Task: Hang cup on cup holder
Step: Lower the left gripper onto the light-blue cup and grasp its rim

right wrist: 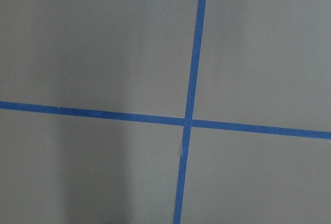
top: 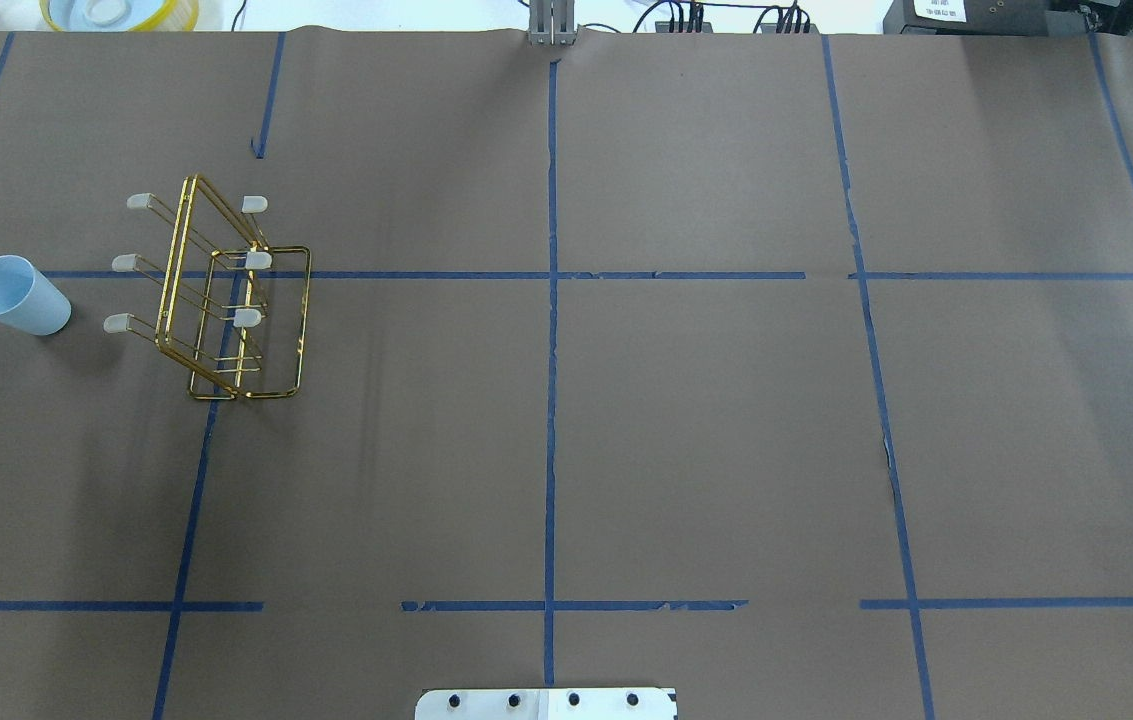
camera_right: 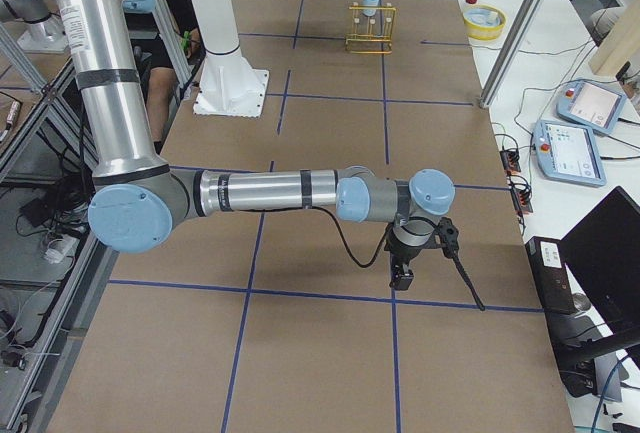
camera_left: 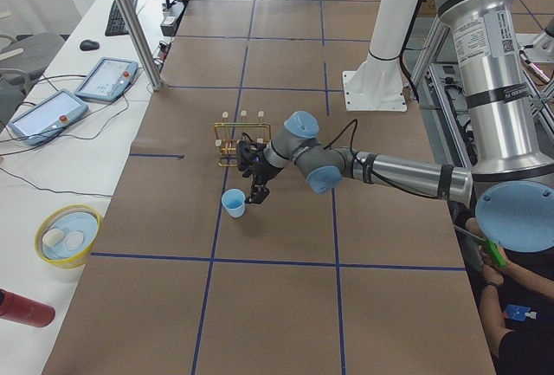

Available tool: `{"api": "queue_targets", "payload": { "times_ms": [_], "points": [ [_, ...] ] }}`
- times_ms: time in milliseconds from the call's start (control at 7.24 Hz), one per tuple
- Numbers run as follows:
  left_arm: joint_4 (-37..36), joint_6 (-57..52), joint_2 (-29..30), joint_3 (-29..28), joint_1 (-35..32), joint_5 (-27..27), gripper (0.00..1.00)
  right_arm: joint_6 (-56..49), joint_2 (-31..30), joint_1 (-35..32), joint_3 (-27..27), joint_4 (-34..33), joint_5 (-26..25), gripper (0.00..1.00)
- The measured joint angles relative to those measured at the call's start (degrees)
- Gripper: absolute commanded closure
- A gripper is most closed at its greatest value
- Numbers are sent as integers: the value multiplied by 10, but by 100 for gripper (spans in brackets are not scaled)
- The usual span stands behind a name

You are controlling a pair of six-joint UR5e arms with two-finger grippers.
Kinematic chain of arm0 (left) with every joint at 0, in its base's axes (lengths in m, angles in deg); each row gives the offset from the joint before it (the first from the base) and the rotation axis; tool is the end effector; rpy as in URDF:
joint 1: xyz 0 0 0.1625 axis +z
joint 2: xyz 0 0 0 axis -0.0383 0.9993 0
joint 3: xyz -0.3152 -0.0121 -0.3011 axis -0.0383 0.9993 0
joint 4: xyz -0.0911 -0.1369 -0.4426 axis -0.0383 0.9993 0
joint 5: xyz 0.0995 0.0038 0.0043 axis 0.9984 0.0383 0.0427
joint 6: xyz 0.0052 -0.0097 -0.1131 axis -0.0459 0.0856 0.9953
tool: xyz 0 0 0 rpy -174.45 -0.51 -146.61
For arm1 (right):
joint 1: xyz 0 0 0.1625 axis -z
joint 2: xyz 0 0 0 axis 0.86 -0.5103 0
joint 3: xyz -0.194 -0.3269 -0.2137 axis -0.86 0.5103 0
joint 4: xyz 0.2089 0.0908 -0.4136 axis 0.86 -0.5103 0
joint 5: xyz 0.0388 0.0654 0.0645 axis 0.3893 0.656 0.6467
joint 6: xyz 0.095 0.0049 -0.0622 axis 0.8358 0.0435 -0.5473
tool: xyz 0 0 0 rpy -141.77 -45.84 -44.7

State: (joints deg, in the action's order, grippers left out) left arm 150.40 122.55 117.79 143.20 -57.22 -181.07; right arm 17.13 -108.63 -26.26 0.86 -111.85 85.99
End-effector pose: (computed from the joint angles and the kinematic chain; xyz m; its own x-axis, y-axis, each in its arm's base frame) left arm 0.1778 -0.4658 0.5553 0.6766 -0.2033 -0.7077 0.5247 0.8075 0.2696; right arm 0.0087 -0.6333 0.6414 0.7398 -0.0880 0.6670 0.1089 0.9940 0.0103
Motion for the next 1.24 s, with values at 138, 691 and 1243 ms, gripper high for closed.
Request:
{"api": "queue_targets", "payload": {
  "times_ms": [138,691,1243],
  "points": [
    [14,36,-1,-6,25,34,0,0,0,0,0,0,0,0],
    [46,168,5,-50,134,205,0,0,0,0,0,0,0,0],
    [45,247,33,-99,213,354,0,0,0,0,0,0,0,0]
  ]
}}
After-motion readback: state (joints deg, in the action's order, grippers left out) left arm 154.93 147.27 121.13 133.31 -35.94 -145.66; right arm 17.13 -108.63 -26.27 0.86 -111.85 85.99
